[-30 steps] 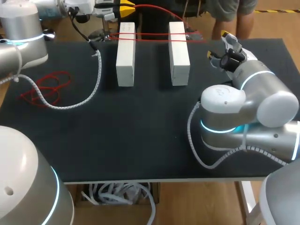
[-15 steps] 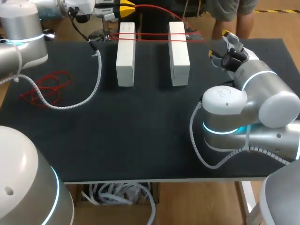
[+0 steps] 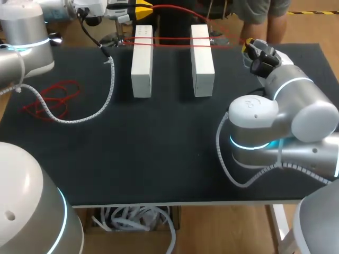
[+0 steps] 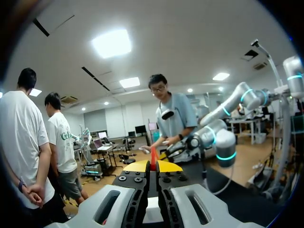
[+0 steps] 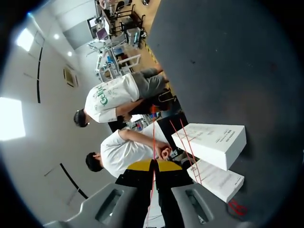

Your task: Grab the tape and strap the tape.

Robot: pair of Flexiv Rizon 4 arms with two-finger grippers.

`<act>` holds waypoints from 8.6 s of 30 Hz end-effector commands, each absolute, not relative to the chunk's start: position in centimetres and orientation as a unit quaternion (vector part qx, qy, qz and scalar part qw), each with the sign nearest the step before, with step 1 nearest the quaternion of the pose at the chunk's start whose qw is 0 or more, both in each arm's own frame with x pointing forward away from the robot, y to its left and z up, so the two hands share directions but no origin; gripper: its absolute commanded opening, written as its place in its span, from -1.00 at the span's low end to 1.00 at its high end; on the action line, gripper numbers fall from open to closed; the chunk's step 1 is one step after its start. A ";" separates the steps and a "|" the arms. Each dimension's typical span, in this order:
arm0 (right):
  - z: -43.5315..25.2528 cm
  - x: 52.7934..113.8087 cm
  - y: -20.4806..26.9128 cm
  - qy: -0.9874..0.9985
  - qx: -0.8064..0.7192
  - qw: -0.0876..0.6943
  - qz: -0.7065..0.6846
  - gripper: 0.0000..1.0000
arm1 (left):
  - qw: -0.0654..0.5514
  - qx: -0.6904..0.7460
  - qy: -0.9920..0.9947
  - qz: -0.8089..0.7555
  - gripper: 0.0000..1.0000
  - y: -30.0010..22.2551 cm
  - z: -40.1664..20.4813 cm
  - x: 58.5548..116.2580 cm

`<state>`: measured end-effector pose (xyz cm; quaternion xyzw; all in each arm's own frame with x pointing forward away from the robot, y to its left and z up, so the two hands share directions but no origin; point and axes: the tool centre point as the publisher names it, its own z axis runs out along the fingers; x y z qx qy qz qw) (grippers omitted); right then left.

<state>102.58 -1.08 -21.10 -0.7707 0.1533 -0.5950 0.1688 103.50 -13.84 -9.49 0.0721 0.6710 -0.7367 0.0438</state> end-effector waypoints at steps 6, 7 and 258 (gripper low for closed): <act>-20.3 102.3 -1.5 0.056 -0.818 0.096 -0.564 -1.00 | 0.045 0.072 0.671 -0.737 -1.00 -13.8 -9.5 103.4; -20.0 102.1 -1.6 0.042 -0.820 0.096 -0.563 -1.00 | 0.045 0.072 0.671 -0.737 -1.00 -13.8 -9.5 103.4; -4.8 100.7 7.4 -0.666 -0.256 -0.675 -0.190 -1.00 | -0.076 0.037 0.949 -0.303 -1.00 -18.8 -9.4 103.5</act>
